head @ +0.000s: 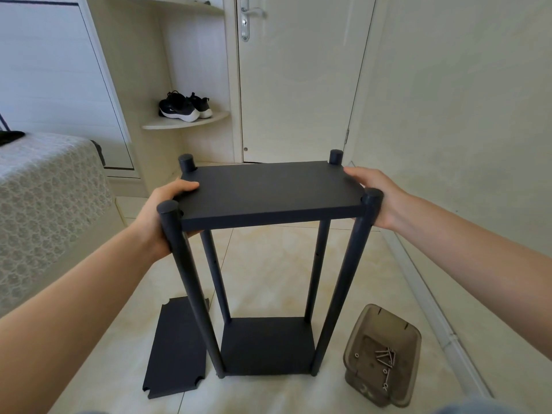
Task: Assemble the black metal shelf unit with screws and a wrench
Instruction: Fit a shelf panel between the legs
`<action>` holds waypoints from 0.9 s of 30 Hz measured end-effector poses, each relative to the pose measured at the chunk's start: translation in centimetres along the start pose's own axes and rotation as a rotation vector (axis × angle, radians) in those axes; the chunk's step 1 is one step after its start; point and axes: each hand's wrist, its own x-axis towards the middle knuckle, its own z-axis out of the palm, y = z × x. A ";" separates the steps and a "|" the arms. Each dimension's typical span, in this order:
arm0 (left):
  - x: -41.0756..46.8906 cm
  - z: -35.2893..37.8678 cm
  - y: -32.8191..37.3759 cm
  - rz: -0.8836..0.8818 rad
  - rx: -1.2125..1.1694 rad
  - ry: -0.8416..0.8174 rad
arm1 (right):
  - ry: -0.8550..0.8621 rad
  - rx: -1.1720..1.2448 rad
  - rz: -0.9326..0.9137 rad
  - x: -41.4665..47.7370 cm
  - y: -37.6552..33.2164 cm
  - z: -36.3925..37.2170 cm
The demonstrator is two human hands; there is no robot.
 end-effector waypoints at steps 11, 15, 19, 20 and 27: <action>1.4 0.0 -0.3 0.036 -0.007 -0.032 | -0.024 -0.107 -0.024 1.3 -0.2 0.6; 2.0 0.0 -0.5 0.048 -0.014 -0.062 | -0.060 -0.038 -0.078 1.7 0.5 0.6; 2.8 -0.2 -0.4 0.054 0.007 -0.080 | -0.067 -0.004 -0.071 2.0 0.6 0.6; 3.0 -0.2 -0.4 0.049 0.013 -0.084 | -0.065 -0.007 -0.067 2.1 0.6 0.5; 4.1 -0.2 0.3 0.013 0.037 -0.086 | 0.024 -0.004 -0.071 2.8 0.6 0.6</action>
